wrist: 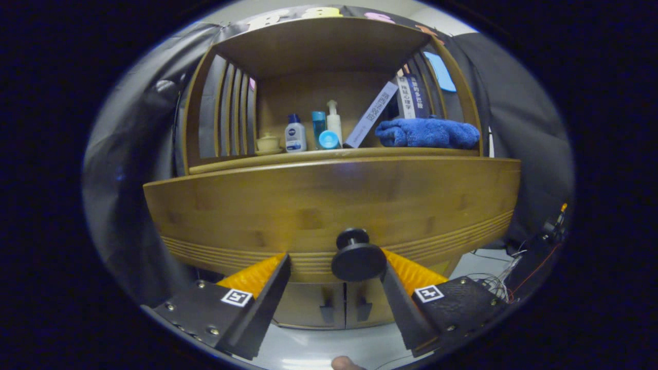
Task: Pull open the drawer, take out the items inside it, and place them on the countertop above the cabinet.
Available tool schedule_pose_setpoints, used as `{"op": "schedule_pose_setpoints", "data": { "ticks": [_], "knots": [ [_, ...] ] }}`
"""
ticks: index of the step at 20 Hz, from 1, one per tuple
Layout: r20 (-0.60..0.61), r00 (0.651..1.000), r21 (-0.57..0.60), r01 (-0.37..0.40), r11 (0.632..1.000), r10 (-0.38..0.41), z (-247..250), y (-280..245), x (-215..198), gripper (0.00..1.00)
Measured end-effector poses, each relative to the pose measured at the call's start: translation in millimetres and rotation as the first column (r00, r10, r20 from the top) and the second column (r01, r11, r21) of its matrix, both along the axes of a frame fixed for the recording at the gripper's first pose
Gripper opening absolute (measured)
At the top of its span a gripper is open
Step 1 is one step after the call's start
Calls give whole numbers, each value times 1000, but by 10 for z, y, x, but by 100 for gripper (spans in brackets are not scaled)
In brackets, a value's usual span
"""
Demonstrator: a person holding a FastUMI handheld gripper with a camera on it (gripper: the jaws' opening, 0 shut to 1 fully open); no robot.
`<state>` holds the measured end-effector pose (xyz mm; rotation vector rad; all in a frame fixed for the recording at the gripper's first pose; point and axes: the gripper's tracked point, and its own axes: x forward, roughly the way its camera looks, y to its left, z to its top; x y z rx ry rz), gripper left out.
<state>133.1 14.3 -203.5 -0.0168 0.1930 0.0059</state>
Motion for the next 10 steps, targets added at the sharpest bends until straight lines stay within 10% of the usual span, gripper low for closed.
{"op": "schedule_pose_setpoints", "data": {
  "ticks": [10],
  "knots": [
    [66, 998, -9, 0, 1000, 1, 11, 37, 497, 98]
  ]
}}
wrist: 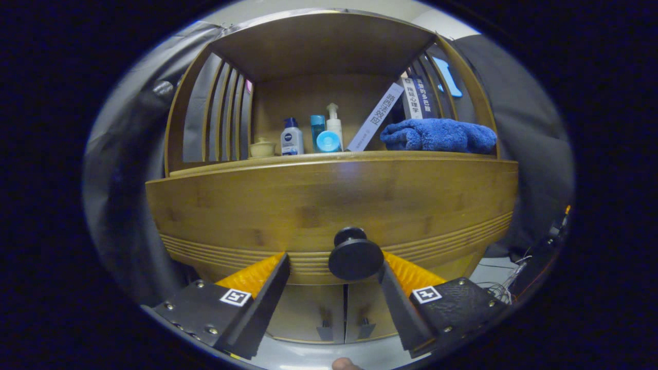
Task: Pull open the drawer, take out the items inside it, and place them on the countertop above the cabinet.
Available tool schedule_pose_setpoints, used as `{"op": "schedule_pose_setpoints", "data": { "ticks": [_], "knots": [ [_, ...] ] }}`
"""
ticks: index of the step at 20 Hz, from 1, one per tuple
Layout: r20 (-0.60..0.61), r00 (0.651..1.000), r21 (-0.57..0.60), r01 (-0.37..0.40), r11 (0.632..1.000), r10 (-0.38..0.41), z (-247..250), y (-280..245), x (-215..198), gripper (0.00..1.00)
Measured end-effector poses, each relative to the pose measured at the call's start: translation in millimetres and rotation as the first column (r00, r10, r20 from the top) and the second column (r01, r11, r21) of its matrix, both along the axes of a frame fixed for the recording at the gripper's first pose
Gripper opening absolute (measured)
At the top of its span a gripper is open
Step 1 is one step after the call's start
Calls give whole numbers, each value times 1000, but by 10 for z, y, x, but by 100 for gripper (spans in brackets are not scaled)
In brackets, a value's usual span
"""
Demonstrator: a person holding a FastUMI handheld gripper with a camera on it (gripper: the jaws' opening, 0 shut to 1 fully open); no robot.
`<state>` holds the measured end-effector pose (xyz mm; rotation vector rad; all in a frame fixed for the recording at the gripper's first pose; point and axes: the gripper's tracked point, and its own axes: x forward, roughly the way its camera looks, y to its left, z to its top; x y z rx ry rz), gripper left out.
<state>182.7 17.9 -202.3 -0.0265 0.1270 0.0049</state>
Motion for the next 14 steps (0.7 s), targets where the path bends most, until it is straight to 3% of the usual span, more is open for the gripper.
{"op": "schedule_pose_setpoints", "data": {
  "ticks": [14],
  "knots": [
    [69, 998, -35, 0, 999, 2, -1, 12, 289, 97]
  ]
}}
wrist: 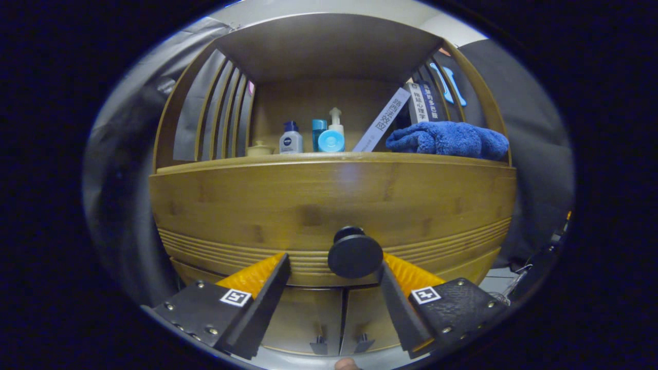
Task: Pull open the drawer, take out the items inside it, and place them on the countertop above the cabinet.
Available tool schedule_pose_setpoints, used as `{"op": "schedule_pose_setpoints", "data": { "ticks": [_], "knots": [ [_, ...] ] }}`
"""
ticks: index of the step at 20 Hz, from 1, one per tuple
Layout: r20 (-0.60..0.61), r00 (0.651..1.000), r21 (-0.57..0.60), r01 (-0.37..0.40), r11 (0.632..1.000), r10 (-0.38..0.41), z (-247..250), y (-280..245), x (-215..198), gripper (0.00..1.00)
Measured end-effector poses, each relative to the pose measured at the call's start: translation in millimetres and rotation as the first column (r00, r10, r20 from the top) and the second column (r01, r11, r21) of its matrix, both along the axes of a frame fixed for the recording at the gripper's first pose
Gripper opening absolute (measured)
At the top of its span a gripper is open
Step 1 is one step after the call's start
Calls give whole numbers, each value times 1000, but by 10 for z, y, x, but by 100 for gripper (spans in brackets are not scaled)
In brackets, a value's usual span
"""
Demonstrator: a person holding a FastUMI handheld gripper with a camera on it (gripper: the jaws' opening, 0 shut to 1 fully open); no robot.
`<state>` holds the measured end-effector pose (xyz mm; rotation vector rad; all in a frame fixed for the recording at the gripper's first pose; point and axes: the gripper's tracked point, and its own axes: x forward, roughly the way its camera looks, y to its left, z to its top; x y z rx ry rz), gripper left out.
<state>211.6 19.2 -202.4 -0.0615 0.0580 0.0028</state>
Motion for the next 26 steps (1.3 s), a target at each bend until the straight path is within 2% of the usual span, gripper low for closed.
{"op": "schedule_pose_setpoints", "data": {
  "ticks": [4, 6, 9, 13, 16, 26],
  "knots": [
    [-33, 999, -13, 3, 1000, -3, -6, 5, -11, 97],
    [-76, 997, -55, 18, 998, -22, -4, -49, -61, 97],
    [-101, 993, -115, 43, 992, -55, 99, -182, -329, 97],
    [-128, 989, -37, 74, 997, -78, 293, -273, -786, 97],
    [-128, 989, 14, 73, 997, -70, 574, -327, -1036, 97],
    [-19, 999, 69, 43, 997, -42, 1837, -301, -1816, 97]
  ]
}}
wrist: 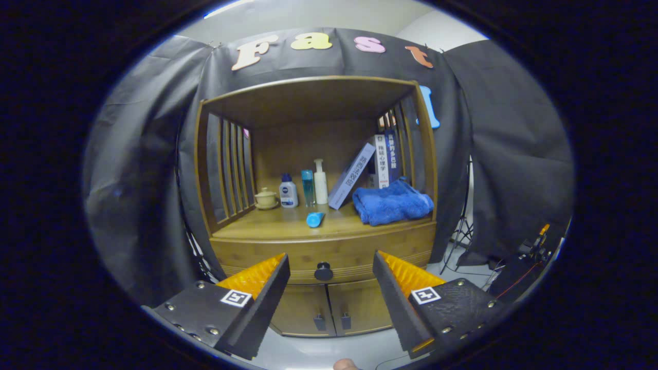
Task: Pull open the drawer, take out the items inside it, and place them on the countertop above the cabinet.
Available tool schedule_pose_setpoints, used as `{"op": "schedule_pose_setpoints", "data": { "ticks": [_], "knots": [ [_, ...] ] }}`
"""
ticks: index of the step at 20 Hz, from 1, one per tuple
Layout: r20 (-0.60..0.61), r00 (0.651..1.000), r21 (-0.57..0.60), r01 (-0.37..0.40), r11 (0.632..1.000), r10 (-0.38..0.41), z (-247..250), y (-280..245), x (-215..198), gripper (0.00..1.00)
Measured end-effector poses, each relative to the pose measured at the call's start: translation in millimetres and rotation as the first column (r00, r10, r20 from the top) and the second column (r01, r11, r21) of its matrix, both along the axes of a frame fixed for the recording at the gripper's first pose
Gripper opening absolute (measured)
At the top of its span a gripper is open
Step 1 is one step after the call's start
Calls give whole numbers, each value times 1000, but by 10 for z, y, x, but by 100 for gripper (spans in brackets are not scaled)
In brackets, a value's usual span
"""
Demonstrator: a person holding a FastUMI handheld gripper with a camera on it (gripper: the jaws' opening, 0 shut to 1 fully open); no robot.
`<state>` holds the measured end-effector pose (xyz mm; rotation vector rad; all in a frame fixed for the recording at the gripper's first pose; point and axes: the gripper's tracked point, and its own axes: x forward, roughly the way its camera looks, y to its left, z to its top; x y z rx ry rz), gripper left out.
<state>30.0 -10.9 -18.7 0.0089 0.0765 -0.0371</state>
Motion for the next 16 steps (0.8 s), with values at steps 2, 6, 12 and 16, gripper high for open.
{"op": "schedule_pose_setpoints", "data": {
  "ticks": [2, 6, 12, 16],
  "knots": [
    [24, 1000, 6, -5, 1000, 5, 239, 21, -137, 97],
    [76, 997, 68, -24, 997, 19, 691, 90, -469, 97],
    [106, 992, 99, -78, 992, 68, 1015, 155, -823, 97],
    [118, 992, 46, -50, 998, 45, 963, 117, -907, 97]
  ]
}}
